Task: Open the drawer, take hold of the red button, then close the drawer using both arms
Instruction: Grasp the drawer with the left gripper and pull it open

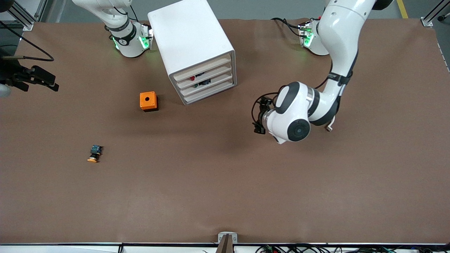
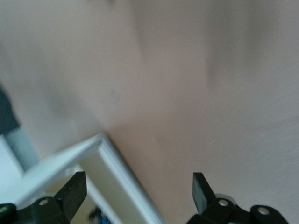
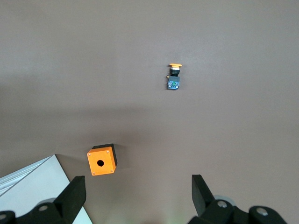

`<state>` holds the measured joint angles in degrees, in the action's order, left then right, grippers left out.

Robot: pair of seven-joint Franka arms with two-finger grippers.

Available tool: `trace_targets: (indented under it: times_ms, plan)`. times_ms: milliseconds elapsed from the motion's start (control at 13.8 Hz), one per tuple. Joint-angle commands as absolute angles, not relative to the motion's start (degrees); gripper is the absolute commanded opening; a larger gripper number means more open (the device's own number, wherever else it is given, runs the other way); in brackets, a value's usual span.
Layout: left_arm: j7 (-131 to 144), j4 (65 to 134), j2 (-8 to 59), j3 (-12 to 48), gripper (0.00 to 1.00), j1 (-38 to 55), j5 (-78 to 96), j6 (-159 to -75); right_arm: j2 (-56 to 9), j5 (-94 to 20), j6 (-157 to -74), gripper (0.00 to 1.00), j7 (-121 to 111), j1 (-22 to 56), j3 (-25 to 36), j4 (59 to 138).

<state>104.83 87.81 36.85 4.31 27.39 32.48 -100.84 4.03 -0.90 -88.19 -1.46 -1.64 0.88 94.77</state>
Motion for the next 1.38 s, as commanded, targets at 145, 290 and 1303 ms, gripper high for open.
trace_targets:
  times_ms: [145, 290, 1303]
  plan:
    - [119.41, 86.13, 41.48, 3.96, 0.97, 31.01, 46.56, -99.93, 4.57, -1.41, -87.63, 1.00, -1.14, -1.58, 0.88, 94.66]
    - [124.78, 86.66, 41.83, 4.04, 0.89, 32.86, 47.11, -99.32, 4.57, -1.41, -87.63, 1.00, -1.14, -1.58, 0.88, 94.66]
    - [134.30, 86.75, 45.96, 8.87, 0.50, 34.80, 59.41, -93.87, 4.22, -0.62, -88.42, 1.00, -1.84, -1.50, 0.97, 94.22]
